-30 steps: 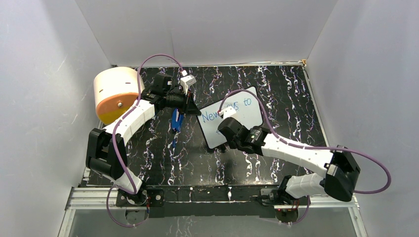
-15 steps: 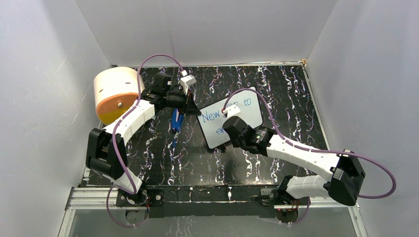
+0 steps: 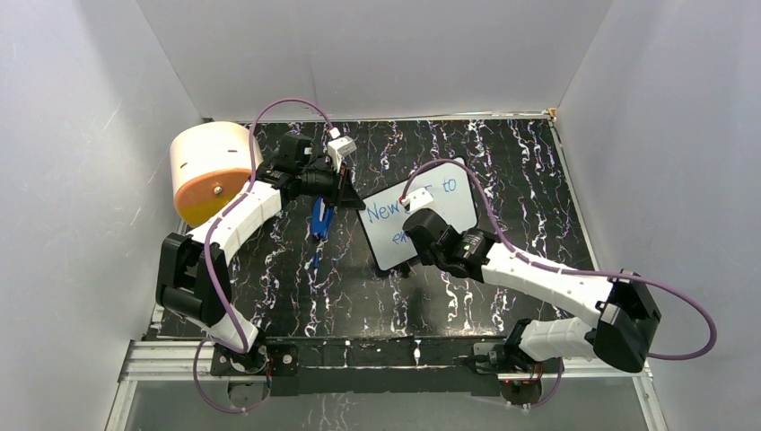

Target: Write a sentence on the whiteboard

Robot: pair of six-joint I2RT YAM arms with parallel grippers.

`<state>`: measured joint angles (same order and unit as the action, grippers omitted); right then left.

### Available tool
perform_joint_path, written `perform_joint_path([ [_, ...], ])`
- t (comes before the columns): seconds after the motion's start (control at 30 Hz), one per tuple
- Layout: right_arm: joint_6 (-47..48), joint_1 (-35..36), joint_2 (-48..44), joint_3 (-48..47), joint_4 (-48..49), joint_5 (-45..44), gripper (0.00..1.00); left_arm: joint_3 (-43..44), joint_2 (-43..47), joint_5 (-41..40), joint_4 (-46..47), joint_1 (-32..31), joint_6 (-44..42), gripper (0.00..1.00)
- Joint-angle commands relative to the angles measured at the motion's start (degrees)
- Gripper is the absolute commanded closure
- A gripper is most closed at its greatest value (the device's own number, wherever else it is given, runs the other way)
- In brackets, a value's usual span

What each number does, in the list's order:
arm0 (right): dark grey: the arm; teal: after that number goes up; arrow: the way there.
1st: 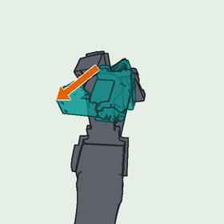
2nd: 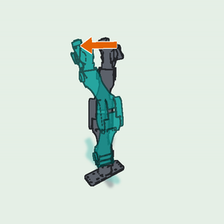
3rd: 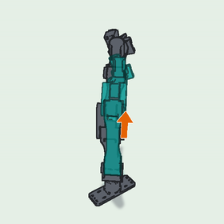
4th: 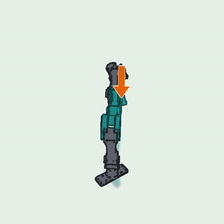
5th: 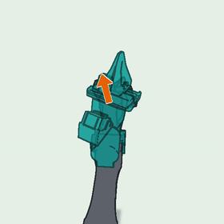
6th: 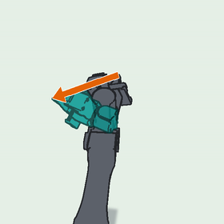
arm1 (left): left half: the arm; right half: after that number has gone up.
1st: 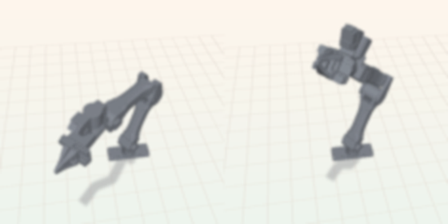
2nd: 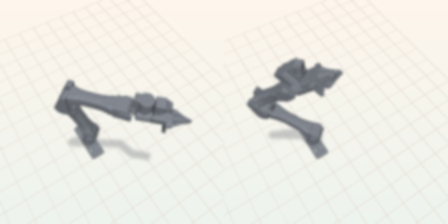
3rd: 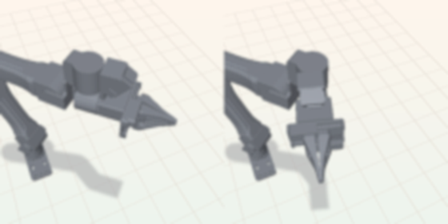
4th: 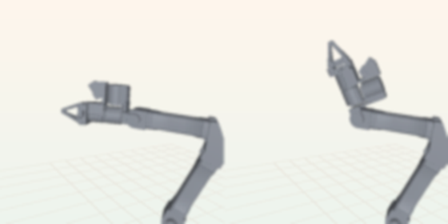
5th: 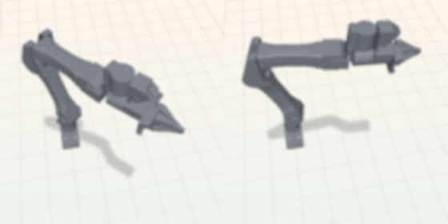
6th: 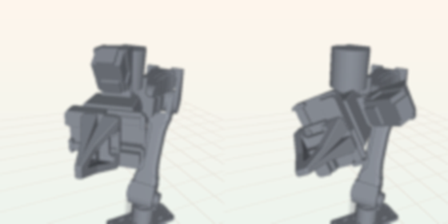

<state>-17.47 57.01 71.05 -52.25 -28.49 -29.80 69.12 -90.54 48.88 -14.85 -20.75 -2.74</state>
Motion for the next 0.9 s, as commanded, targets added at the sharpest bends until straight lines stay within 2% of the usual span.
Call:
perform_joint_path([
  [0.0,1.21,-0.57,0.49,-3.24,2.08,-0.48,1.00,0.27,-0.25,-1.95,-1.78,0.01,-2.35,1.00],
  [0.87,1.72,-1.55,4.12,-5.02,1.39,1.99,1.00,0.26,-0.07,-1.87,-1.77,0.01,-2.44,1.00],
])
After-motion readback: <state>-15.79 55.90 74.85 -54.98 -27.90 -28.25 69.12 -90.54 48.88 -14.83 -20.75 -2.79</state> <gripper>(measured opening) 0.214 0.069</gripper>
